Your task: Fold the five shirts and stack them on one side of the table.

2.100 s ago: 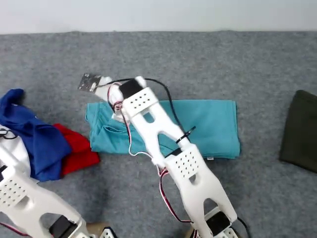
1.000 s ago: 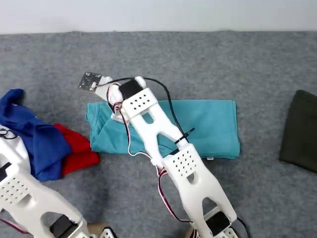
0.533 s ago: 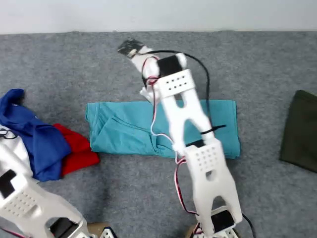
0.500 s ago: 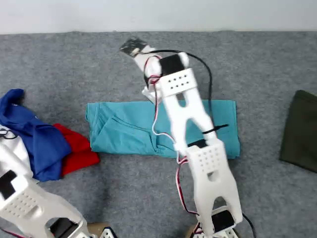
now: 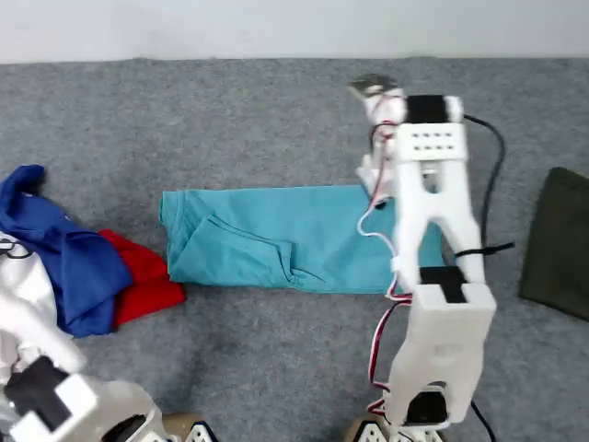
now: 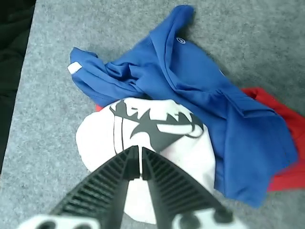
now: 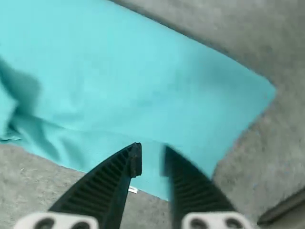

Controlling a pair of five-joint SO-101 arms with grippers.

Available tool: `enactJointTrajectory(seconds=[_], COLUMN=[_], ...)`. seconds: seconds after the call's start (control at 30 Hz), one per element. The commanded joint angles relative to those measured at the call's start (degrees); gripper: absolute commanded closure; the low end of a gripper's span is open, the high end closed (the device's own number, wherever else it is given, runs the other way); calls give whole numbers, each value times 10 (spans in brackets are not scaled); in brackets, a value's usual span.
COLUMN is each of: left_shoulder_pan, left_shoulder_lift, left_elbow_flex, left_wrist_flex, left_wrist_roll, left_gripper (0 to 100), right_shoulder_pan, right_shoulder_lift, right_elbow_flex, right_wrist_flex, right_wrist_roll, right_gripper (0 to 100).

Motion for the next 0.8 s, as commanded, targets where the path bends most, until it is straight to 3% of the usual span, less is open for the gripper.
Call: enactJointTrajectory(seconds=[0.0,0.37,0.63,0.77], left_shoulder_pan=[6,2,2,2], left_shoulder_lift=[-64,-156,-174,-174], left_elbow_flex=[22,112,133,133], left_wrist_flex=[13,13,13,13], left_wrist_roll=[-23,-40,-40,-40], left_gripper=[982,982,982,982], right_shoulder_pan=[36,95,93,90], right_shoulder_lift=[-29,100,192,226], right_elbow_flex=[0,5,5,4], right_wrist_flex=[22,-37,-82,-78], right_wrist_roll=[-16,-30,-33,-27], right_gripper=[763,759,768,913])
